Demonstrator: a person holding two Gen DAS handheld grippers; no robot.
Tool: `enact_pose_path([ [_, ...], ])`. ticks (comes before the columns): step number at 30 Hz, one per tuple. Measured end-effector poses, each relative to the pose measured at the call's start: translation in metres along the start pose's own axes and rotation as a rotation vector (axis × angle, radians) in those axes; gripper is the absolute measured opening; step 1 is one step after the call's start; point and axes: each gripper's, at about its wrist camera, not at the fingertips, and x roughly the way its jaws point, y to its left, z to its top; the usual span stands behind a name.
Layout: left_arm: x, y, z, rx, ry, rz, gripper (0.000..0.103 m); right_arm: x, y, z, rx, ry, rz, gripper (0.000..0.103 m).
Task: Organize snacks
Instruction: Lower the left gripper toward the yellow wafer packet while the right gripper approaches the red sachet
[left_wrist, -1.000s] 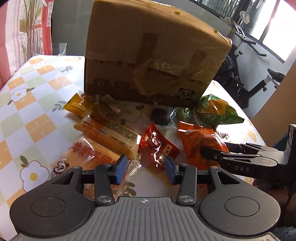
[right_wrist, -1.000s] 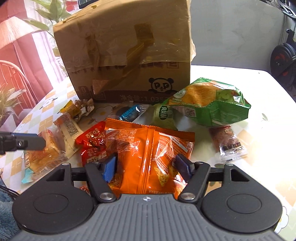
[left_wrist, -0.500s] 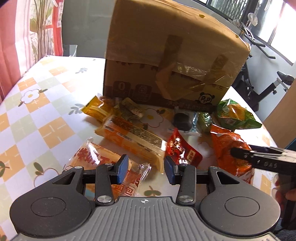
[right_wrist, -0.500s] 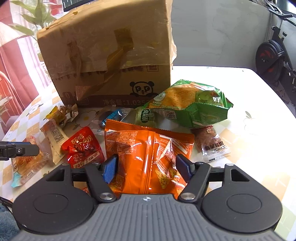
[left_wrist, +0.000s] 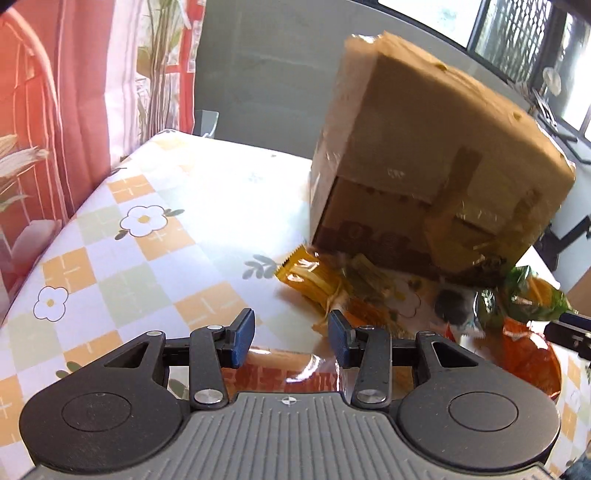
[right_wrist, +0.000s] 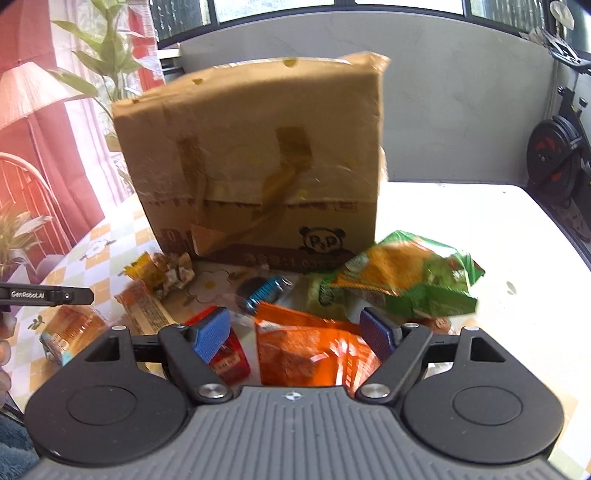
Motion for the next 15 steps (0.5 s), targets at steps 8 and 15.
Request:
enact_pose_path([
  [8,-0.008,0.006,0.011,-0.060,-0.049,-0.055,0.046,0.033,0.058,0.002,-0.265,0.096,0.151,0.068],
  [15,-0.010,0.008,0.001,-0.048,-0.044,-0.062,0.046,0.077,0.092,-0.014,-0.473,0.254,0.161,0.063],
])
